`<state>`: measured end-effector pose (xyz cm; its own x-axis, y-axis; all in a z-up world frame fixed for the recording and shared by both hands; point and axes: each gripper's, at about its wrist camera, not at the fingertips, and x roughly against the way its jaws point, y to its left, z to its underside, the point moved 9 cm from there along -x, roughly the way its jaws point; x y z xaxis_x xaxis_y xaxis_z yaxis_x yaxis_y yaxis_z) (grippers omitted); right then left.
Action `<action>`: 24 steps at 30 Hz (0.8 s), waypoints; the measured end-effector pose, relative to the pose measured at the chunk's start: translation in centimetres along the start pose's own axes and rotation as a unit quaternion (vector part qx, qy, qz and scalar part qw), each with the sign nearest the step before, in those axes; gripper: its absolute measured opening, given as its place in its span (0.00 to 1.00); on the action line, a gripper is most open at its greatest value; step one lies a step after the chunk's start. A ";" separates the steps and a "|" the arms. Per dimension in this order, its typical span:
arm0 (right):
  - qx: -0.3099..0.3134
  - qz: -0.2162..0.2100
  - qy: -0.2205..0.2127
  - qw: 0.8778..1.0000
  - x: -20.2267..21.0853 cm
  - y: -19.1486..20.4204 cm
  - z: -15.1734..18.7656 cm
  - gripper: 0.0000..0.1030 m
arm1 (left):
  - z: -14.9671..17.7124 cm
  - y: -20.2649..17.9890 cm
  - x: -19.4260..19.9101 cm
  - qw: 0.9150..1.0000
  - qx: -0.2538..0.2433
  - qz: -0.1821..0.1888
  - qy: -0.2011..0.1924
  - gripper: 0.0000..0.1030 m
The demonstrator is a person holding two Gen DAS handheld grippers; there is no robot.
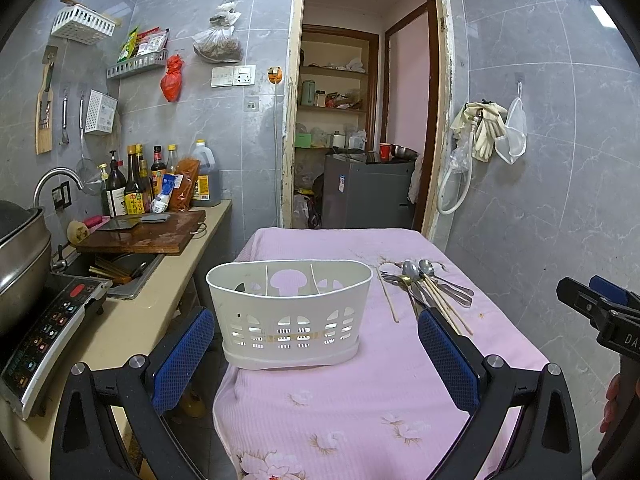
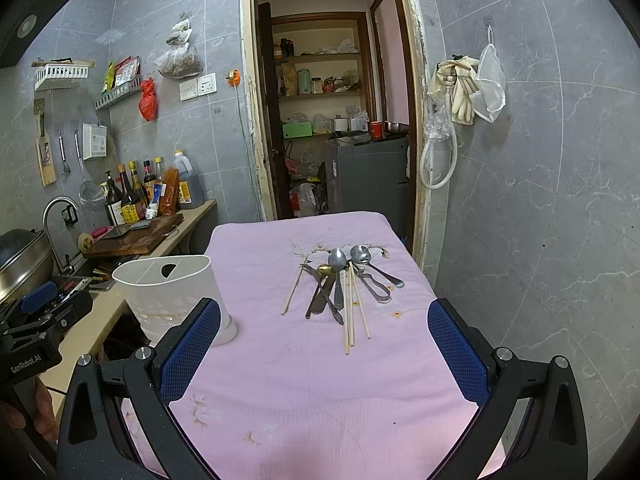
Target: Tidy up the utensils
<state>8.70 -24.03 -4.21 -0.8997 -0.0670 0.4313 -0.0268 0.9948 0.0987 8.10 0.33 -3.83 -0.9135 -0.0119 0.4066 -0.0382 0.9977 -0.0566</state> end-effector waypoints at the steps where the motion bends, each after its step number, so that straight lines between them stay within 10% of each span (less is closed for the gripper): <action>1: 0.000 0.000 0.000 1.000 0.1 0.0 0.0 0.99 | 0.0 0.0 0.0 1.000 0.000 0.000 0.000 1.00; 24: 0.000 0.000 0.000 1.000 0.0 0.0 0.0 0.99 | 0.0 -0.2 0.0 1.000 0.000 0.000 0.000 1.00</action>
<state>8.72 -24.04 -4.18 -0.9000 -0.0674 0.4306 -0.0268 0.9947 0.0997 8.08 0.16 -3.78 -0.9134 -0.0116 0.4068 -0.0382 0.9976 -0.0573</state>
